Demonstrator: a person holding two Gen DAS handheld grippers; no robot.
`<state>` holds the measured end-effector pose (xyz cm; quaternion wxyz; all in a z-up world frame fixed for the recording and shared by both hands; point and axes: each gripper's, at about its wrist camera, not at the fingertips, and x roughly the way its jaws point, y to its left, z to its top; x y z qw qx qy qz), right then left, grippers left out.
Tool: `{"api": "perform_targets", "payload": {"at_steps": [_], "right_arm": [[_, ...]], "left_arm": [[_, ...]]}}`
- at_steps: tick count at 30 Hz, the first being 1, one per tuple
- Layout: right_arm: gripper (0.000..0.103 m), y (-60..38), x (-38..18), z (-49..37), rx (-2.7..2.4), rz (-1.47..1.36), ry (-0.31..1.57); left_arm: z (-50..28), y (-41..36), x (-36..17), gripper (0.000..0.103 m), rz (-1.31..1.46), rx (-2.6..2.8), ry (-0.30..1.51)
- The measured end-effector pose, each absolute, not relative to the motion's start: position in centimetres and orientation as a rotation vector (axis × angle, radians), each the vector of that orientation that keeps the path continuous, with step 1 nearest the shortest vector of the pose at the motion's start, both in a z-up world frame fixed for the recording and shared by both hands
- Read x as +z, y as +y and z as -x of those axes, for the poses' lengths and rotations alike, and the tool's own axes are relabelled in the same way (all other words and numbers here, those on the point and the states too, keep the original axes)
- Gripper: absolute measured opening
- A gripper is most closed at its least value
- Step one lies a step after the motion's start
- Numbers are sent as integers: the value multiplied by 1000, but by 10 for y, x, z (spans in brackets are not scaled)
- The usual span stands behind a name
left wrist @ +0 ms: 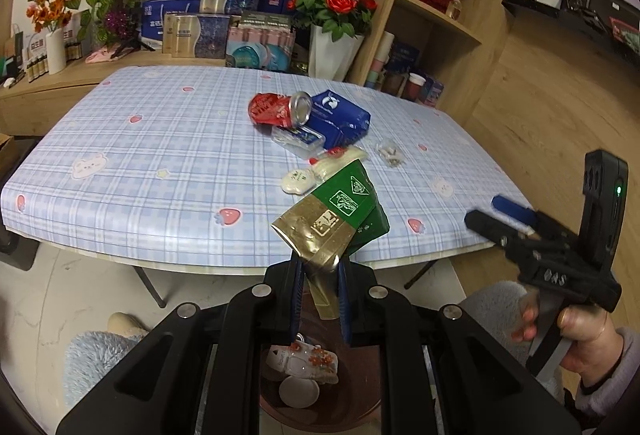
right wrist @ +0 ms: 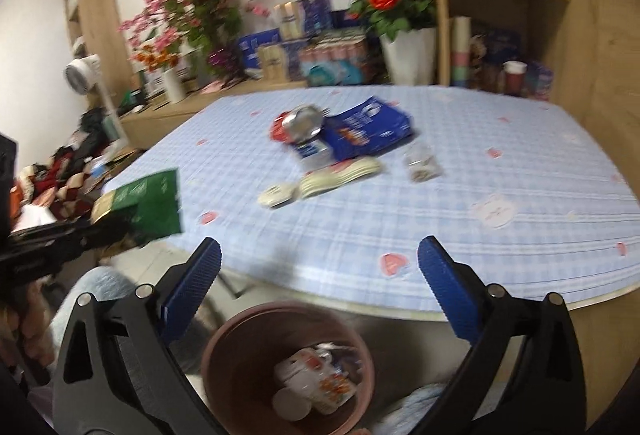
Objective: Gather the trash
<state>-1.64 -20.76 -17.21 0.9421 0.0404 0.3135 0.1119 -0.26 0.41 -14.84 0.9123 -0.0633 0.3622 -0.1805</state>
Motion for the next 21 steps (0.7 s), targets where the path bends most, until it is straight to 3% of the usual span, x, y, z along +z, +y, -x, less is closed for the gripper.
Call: {"api": "perform_targets", "payload": {"at_steps": [10,14,21], "right_arm": [[97,-231,-178,12,131,-98,639],[97,-233,-179,13,92,-86,634],[97,-237,-179,14,107,-103,608]], "left_arm": [[1,-21,-163,19,70,-453,800],[2,-24,-165,54,67,-464,786],[0,-10,-165,74,76,-371,721]]}}
